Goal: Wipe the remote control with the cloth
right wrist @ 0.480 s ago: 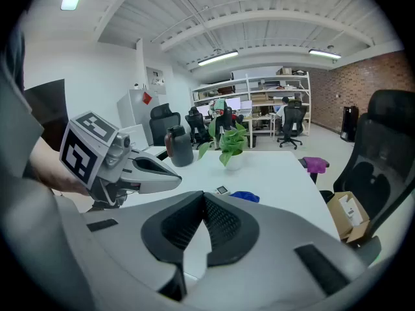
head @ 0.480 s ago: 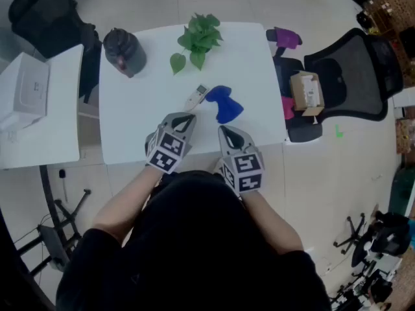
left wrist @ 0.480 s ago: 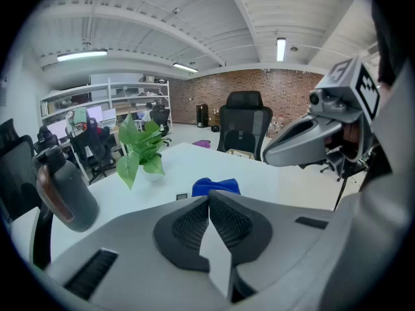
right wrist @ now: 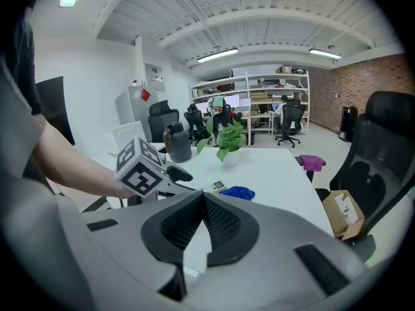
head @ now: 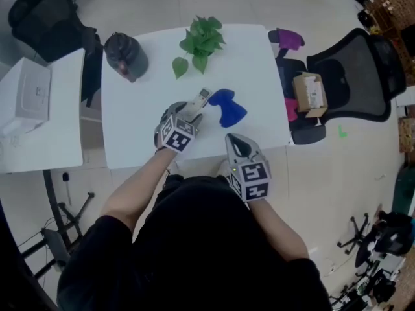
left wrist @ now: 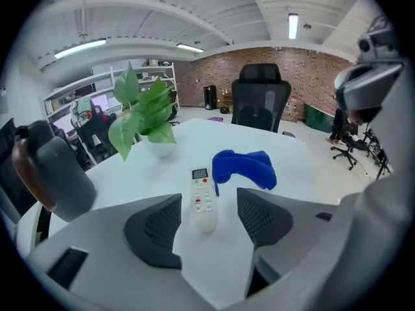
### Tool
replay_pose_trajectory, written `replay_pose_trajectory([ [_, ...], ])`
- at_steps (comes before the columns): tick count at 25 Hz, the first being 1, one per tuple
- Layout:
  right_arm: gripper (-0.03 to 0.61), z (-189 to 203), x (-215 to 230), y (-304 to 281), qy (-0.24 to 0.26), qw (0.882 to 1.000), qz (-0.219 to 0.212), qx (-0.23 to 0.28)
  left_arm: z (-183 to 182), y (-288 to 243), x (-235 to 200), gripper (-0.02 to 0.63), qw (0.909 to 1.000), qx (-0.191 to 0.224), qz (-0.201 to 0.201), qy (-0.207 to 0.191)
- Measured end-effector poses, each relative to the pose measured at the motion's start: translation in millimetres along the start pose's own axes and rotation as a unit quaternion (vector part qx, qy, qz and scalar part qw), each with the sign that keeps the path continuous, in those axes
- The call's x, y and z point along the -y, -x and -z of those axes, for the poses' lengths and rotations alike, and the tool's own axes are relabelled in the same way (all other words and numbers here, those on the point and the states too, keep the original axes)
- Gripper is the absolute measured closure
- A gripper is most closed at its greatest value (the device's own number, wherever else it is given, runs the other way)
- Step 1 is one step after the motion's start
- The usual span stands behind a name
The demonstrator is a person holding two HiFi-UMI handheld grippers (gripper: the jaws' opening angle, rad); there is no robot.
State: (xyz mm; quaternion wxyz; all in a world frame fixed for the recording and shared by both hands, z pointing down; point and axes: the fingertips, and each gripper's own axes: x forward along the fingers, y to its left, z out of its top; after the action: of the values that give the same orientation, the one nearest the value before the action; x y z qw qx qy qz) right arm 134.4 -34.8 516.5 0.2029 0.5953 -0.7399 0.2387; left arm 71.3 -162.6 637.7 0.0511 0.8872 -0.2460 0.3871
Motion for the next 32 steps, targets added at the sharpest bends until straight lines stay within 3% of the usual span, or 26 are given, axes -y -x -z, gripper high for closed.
replay_pose_trajectory([
  [4,0.569,5.3,2.3,4.9,-0.002,1.000,0.006,-0.006,15.8,-25.8,-5.3,0.337,0.9992,-0.039,0.003,0.014],
  [12,0.569,15.8,9.0,11.4,-0.007,1.000,0.016,-0.023,24.0,-56.3,-5.4,0.337,0.9969,-0.072,0.008,0.030],
  [18,0.569,15.7,10.9,13.4,-0.009,1.000,0.016,-0.020,23.0,-59.5,-5.4,0.350,0.9966,-0.068,0.011,0.046],
  [22,0.569,16.1,8.8,12.3,-0.006,1.000,0.013,-0.021,22.8,-59.6,-6.8,0.408,0.9967,-0.068,0.003,0.044],
  [32,0.569,12.4,4.3,11.2,0.002,1.000,0.007,-0.012,9.1,-30.7,-9.1,0.413,0.9987,-0.033,-0.016,0.035],
])
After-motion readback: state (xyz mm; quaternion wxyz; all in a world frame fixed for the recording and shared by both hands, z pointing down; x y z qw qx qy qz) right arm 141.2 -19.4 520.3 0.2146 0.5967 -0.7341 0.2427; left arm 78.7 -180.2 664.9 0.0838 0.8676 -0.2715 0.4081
